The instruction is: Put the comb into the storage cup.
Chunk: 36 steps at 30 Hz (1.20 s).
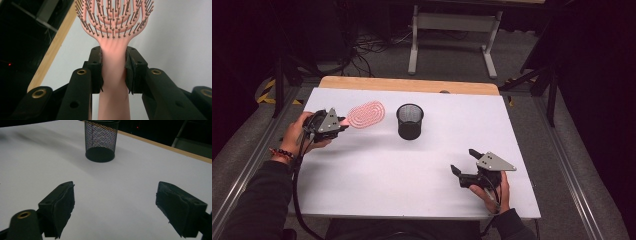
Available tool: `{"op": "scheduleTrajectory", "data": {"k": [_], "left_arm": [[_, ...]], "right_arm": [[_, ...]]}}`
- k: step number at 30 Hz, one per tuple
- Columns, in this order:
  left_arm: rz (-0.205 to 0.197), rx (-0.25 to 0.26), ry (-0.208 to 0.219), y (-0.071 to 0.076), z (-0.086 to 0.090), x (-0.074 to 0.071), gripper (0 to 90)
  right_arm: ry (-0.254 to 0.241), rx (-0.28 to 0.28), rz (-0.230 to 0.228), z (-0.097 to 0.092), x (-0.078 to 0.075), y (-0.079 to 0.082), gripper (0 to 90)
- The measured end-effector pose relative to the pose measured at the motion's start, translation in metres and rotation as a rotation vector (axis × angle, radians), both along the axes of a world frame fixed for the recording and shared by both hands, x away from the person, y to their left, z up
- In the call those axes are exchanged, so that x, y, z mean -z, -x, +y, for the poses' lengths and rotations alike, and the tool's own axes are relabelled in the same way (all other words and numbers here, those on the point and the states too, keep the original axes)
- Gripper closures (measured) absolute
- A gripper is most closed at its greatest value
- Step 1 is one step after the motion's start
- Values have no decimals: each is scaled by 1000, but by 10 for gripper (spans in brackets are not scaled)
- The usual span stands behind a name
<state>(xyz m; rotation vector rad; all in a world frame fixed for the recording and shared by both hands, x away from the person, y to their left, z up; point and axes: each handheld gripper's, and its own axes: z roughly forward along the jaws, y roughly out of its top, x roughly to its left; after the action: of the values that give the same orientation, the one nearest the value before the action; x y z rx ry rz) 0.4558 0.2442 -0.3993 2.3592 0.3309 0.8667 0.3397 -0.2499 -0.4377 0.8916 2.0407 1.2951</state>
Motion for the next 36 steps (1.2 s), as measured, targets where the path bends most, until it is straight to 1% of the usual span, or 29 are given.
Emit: {"op": "scheduleTrajectory", "data": {"k": [1, 3, 4, 5, 7, 8, 9, 10, 11, 12, 13, 14, 15, 16, 17, 19, 20, 21, 22, 23, 25, 27, 29, 31, 32, 33, 34, 35, 36], "left_arm": [[-22, -5, 11, 3, -2, 0, 696], [-28, -1, 28, 6, -7, 1, 696], [-57, -2, 35, 9, -11, 1, 696], [-50, 16, 45, 11, -13, 1, 696], [-81, 20, 58, 16, -19, 3, 696], [-76, 41, 68, 18, -21, 3, 696], [-82, 62, 81, 21, -25, 5, 696], [-88, 76, 82, 26, -30, 6, 696], [-88, 76, 82, 26, -30, 6, 696], [-94, 80, 77, 28, -32, 7, 696], [-111, 80, 85, 31, -34, 7, 696], [-110, 87, 102, 33, -35, 7, 696], [-104, 99, 119, 36, -36, 7, 696], [-116, 98, 135, 40, -37, 8, 696], [-120, 98, 159, 44, -38, 8, 696], [-126, 102, 209, 52, -42, 11, 696], [-126, 108, 227, 53, -43, 11, 696], [-115, 121, 262, 57, -46, 13, 696], [-123, 123, 267, 60, -49, 13, 696], [-119, 129, 276, 62, -52, 14, 696], [-132, 137, 281, 67, -60, 16, 696], [-124, 144, 294, 71, -67, 19, 696], [-112, 151, 309, 74, -74, 22, 696], [-117, 158, 300, 78, -82, 24, 696], [-113, 160, 299, 79, -85, 26, 696], [-99, 169, 299, 79, -89, 27, 696], [-112, 165, 289, 82, -95, 29, 696], [-112, 165, 289, 82, -95, 29, 696], [-90, 188, 276, 84, -105, 33, 696]], "right_arm": [[-7, 2, 3, 0, 0, 0, 162], [-24, 0, 12, 1, 0, -2, 162], [-30, 0, 13, 3, 0, -4, 162], [-27, 2, 8, 6, 0, -5, 162], [-32, -4, 1, 10, -2, -7, 155], [-38, -4, -4, 12, -3, -8, 144], [-51, -8, -12, 14, -4, -9, 128], [-67, -20, -26, 20, -7, -12, 88], [-67, -20, -26, 20, -7, -12, 88], [-66, -24, -41, 23, -9, -13, 84], [-81, -39, -52, 26, -11, -13, 84], [-91, -55, -56, 30, -14, -14, 82], [-84, -68, -77, 39, -19, -16, 73], [-84, -68, -77, 39, -19, -16, 73], [-93, -83, -82, 43, -21, -17, 68], [-82, -103, -96, 55, -24, -19, 47], [-71, -107, -107, 61, -25, -21, 46], [-70, -108, -107, 64, -25, -22, 46], [-80, -122, -96, 70, -24, -24, 46], [-81, -130, -93, 73, -24, -25, 45], [-88, -151, -87, 81, -24, -26, 45], [-98, -161, -85, 87, -24, -26, 49], [-130, -188, -66, 94, -25, -26, 53], [-152, -215, -46, 101, -25, -26, 53], [-158, -225, -44, 104, -25, -26, 54], [-158, -233, -41, 106, -25, -26, 55], [-160, -235, -39, 109, -25, -25, 60], [-168, -231, -26, 112, -25, -25, 71], [-196, -228, -10, 114, -24, -25, 76]]}}
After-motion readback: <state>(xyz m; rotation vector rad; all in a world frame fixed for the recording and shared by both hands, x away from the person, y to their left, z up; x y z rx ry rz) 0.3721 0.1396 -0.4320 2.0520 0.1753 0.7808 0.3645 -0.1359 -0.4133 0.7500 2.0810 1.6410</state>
